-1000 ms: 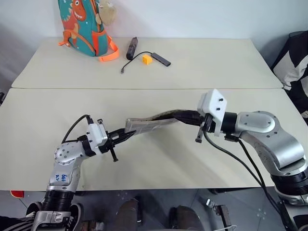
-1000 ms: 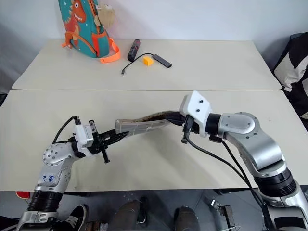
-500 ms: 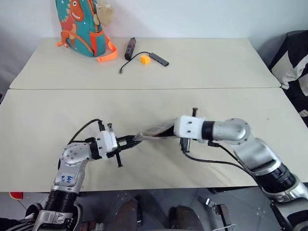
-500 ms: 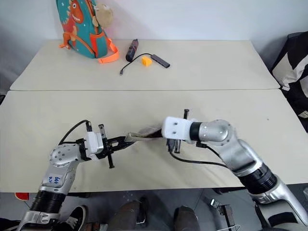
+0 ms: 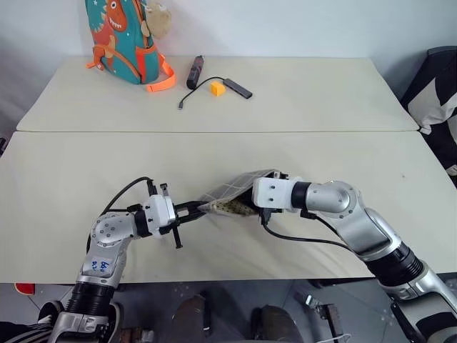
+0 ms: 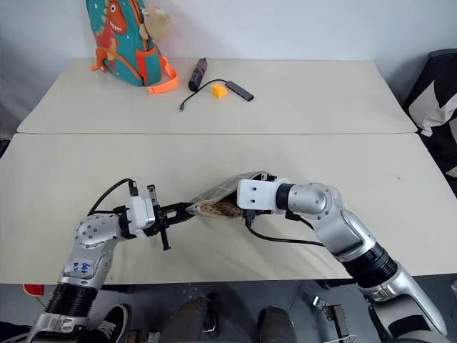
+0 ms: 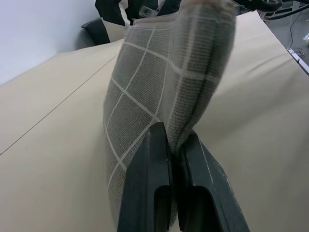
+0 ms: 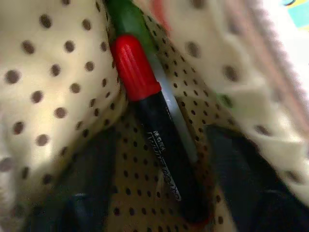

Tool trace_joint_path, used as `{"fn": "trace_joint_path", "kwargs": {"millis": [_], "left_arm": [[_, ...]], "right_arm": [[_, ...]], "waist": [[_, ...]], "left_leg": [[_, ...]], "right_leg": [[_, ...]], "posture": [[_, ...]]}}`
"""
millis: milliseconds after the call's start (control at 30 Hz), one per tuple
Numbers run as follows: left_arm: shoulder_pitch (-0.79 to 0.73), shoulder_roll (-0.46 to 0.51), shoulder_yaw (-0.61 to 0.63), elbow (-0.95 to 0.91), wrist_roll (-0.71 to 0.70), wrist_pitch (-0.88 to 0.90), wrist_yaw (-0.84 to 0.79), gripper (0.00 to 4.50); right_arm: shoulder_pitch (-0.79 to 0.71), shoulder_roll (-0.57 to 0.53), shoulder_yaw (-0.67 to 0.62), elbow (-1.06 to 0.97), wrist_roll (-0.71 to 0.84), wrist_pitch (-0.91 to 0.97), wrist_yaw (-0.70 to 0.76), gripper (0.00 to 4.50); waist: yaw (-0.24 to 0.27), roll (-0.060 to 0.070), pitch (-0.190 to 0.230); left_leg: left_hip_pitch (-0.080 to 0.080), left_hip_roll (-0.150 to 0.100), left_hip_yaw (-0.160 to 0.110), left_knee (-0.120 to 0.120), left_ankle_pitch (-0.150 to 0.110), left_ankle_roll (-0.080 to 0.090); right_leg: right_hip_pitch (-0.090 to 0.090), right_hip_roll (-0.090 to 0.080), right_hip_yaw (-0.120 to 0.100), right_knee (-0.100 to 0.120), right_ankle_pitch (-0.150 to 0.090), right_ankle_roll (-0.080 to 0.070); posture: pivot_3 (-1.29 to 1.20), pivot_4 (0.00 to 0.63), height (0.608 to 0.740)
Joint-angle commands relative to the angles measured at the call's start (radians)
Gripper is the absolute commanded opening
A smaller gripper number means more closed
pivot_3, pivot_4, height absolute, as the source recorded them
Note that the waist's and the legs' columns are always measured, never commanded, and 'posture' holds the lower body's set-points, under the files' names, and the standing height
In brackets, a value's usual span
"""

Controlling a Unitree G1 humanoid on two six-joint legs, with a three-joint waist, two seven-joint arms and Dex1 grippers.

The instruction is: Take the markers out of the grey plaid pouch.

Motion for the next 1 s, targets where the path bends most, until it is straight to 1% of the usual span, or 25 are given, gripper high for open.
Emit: {"fn": "trace_joint_path", "kwargs": {"millis": [33,67,267,300,400,433,567,600,667,833,1000], "left_arm": [[-0.004,0.002,0.012,-0.04,-0.026,-0.006,0.001,0.0],[-0.005,0.003,0.014,-0.035,-0.028,-0.007,0.0,0.0],[-0.013,-0.003,0.031,-0.016,-0.051,0.002,0.001,0.0],[-0.014,-0.003,0.034,-0.013,-0.054,0.004,0.001,0.0],[-0.015,-0.002,0.036,-0.01,-0.057,0.004,-0.004,0.0],[-0.016,-0.007,0.039,-0.009,-0.065,0.011,-0.002,0.0],[-0.02,-0.01,0.036,-0.009,-0.076,0.02,-0.007,0.0],[-0.019,-0.011,0.034,-0.014,-0.084,0.027,-0.01,0.0],[-0.018,-0.015,0.033,-0.02,-0.093,0.036,-0.01,0.0],[-0.019,-0.02,0.027,-0.029,-0.096,0.041,-0.016,0.0],[-0.035,-0.027,0.005,-0.03,-0.091,0.04,-0.035,0.0]], "right_arm": [[-0.001,-0.003,-0.051,-0.018,-0.001,-0.003,0.004,4.3],[-0.003,-0.005,-0.049,-0.02,-0.007,-0.007,0.005,4.47],[-0.002,0.0,-0.061,-0.038,-0.003,0.011,0.004,4.47],[0.001,0.007,-0.068,-0.05,0.013,0.035,0.007,4.47],[0.002,0.015,-0.074,-0.065,0.02,0.061,0.008,3.86],[0.004,0.035,-0.09,-0.072,0.043,0.082,0.002,3.54],[-0.007,0.043,-0.084,-0.076,0.022,0.066,0.008,2.17],[-0.008,0.042,-0.071,-0.072,0.004,0.048,0.005,1.69],[-0.011,0.051,-0.049,-0.06,-0.023,0.031,-0.004,1.2],[-0.027,0.078,-0.008,-0.02,-0.079,-0.01,-0.003,1.2],[-0.069,0.099,0.032,0.087,-0.15,-0.082,-0.017,1.2]], "waist": [[0.0,0.0,0.0],[0.0,0.0,0.0],[0.0,0.0,0.0],[0.0,0.0,0.0],[0.0,0.0,0.0],[0.0,0.0,0.0],[0.0,0.0,0.0],[0.001,0.0,0.0],[0.0,0.0,0.0],[-0.001,0.0,0.0],[-0.002,0.0,0.0]], "left_leg": [[0.0,0.0,0.0,0.0,0.0,0.0],[0.0,0.0,0.0,0.0,0.0,0.0],[0.0,0.0,0.0,0.0,0.0,0.0],[0.0,0.0,0.0,0.0,0.0,0.0],[0.0,0.0,0.0,0.0,0.0,0.0],[0.0,0.0,0.0,0.0,0.0,0.0],[0.0,0.0,0.0,0.0,0.0,0.0],[0.0,0.0,0.0,0.0,0.0,0.0],[0.0,0.0,0.0,0.0,0.0,0.0],[0.0,0.0,0.0,0.0,0.0,0.0],[0.0,0.0,0.0,0.001,0.0,0.0]], "right_leg": [[0.0,0.0,0.0,0.0,0.0,0.0],[0.0,0.0,0.0,0.0,0.0,0.0],[0.0,0.0,0.0,0.001,0.0,0.0],[0.0,0.0,0.0,0.001,0.0,0.0],[0.0,0.0,0.0,0.001,0.0,0.0],[0.0,0.0,0.0,0.001,0.0,0.0],[0.0,0.0,0.0,0.001,0.0,0.0],[0.0,0.0,0.0,0.001,0.0,0.0],[0.0,0.0,0.0,0.001,0.0,0.0],[0.0,0.001,0.0,0.001,0.0,0.0],[0.0,0.002,0.0,0.002,0.0,0.0]], "posture": [[0.0,0.15,0.74],[0.0,0.15,0.74],[0.0,0.15,0.74],[0.0,0.15,0.74],[0.0,0.15,0.74],[0.0,0.15,0.74],[0.0,0.15,0.74],[0.0,0.15,0.74],[0.0,0.15,0.74],[0.0,0.15,0.74],[0.0,0.15,0.74]]}}
